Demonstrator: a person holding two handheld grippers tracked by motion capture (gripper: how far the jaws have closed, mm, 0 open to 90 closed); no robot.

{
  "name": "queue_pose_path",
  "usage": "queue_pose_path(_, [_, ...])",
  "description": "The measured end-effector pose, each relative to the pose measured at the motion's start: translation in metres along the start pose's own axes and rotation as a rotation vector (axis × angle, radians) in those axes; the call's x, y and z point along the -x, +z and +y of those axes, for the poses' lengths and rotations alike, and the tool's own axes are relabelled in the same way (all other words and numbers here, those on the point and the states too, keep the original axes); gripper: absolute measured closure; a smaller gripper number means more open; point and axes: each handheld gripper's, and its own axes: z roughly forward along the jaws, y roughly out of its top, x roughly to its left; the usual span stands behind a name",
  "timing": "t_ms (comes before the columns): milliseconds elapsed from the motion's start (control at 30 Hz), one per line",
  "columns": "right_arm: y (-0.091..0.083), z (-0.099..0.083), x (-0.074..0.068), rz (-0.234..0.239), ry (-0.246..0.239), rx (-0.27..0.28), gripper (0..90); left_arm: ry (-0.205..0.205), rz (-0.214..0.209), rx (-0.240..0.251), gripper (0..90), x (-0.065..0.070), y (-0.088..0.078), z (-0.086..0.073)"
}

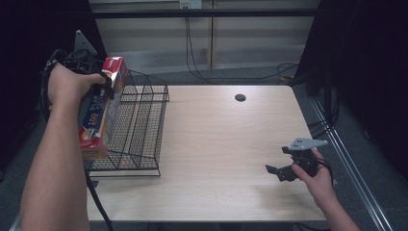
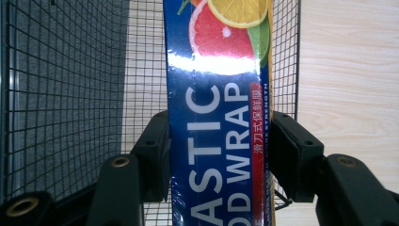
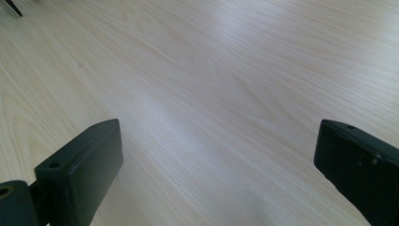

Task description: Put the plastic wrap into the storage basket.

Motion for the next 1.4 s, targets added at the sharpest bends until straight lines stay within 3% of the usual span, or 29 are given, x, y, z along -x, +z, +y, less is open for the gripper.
queue_pose_path(300, [0.001,0.000,0.000,0.001,-0.001,-0.001,1.7,-0.010,0.003,-0.003,45.7,-0.006,0.005,0.001])
queue_pose_path(567, [0.001,-0.001,0.000,-0.003,0.002,-0.001,1.7,0.006,0.015,-0.009,45.6,-0.012,0.012,0.002])
queue_pose_path(600, [0.001,-0.001,0.000,0.001,0.003,-0.001,1.7,-0.016,0.010,-0.007,45.6,-0.011,0.013,0.001])
queue_pose_path(667, [0.001,-0.001,0.000,-0.001,0.004,-0.003,1.6,-0.003,0.019,-0.013,45.6,-0.013,0.014,0.002])
queue_pose_path(1067, [0.003,-0.001,0.000,0.000,0.003,-0.007,1.6,-0.030,0.023,-0.015,45.4,-0.023,0.021,0.000])
queue_pose_path(1200, [0.004,-0.001,0.000,0.000,0.001,-0.010,1.7,-0.020,0.039,-0.017,45.3,-0.026,0.025,0.000])
queue_pose_path(1300, [0.004,-0.001,-0.001,-0.001,0.000,-0.010,1.7,-0.042,0.025,-0.022,45.2,-0.026,0.027,-0.001])
queue_pose_path(1333, [0.004,-0.001,-0.001,0.000,0.001,-0.010,1.7,-0.021,0.041,-0.024,45.2,-0.028,0.028,-0.001])
queue_pose_path(1400, [0.004,-0.001,0.000,0.002,0.000,-0.014,1.7,-0.029,0.031,-0.033,45.1,-0.028,0.030,-0.001])
